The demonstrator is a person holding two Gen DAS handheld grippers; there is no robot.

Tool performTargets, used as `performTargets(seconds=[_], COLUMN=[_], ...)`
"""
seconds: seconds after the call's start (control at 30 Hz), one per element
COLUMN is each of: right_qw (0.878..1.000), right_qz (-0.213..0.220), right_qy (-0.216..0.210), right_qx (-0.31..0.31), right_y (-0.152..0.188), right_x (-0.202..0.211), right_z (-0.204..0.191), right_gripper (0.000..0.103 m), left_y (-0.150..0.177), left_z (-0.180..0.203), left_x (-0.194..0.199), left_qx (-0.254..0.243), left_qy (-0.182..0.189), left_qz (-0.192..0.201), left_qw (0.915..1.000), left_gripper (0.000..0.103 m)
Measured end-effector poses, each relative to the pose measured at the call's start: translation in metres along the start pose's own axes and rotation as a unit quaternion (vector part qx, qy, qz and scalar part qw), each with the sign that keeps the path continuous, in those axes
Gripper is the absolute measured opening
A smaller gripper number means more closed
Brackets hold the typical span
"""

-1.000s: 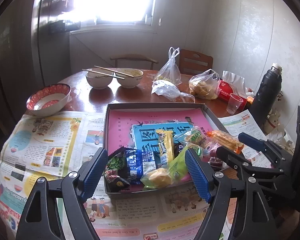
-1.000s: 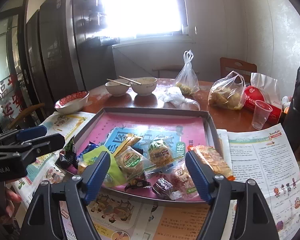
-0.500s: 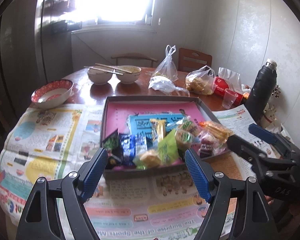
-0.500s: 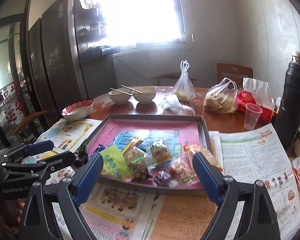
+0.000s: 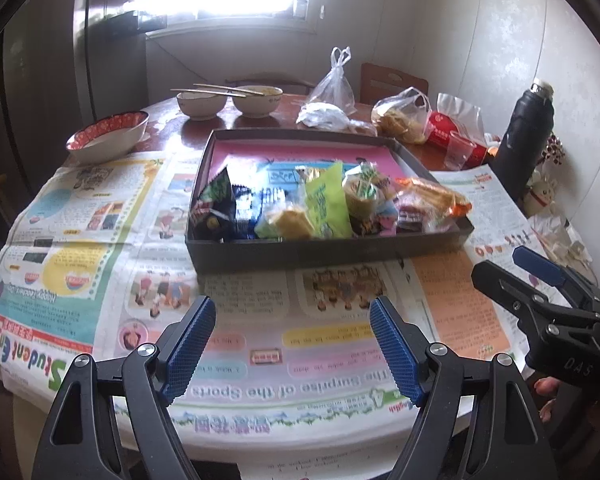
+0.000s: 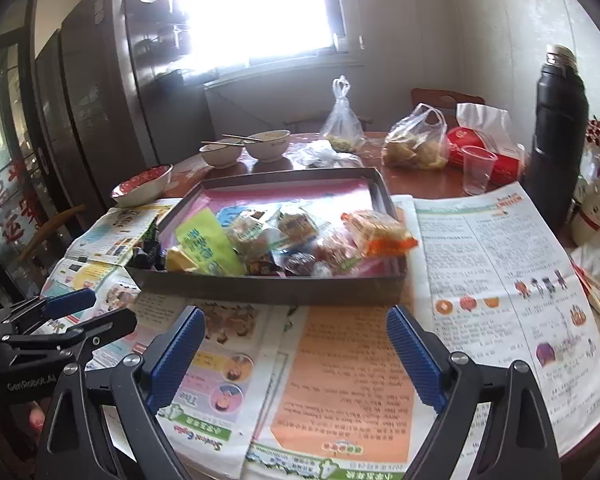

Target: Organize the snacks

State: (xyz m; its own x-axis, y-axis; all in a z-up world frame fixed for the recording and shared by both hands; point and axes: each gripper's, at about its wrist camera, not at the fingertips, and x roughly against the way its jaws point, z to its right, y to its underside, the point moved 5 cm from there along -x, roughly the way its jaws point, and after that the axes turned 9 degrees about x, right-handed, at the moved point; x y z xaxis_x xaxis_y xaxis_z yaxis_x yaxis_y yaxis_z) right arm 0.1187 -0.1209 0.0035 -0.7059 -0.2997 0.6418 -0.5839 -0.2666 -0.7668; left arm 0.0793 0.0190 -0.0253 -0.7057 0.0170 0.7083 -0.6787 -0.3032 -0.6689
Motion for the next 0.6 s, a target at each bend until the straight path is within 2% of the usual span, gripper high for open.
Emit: performTargets(seconds=[0.23, 0.6], right_qw=[1.000, 1.000], right_qz=[-0.007, -0.003], right_qy=[0.008, 0.011], right_qx=[0.001, 0.008], right_y=[0.013, 0.014], right_x=[0.005, 0.007], right_z=[0.000, -0.003], right_gripper=[0.092, 0.093], left_y=[0.015, 0.014], left_z=[0.006, 0.005], left_x=[-0.003, 0.000], left_qx=[-0.013, -0.010], left_qy=[-0.001, -0.003], left_qz=[-0.015, -0.011], left_qw=[0.9998, 0.9999], left_gripper=[0.081, 0.081])
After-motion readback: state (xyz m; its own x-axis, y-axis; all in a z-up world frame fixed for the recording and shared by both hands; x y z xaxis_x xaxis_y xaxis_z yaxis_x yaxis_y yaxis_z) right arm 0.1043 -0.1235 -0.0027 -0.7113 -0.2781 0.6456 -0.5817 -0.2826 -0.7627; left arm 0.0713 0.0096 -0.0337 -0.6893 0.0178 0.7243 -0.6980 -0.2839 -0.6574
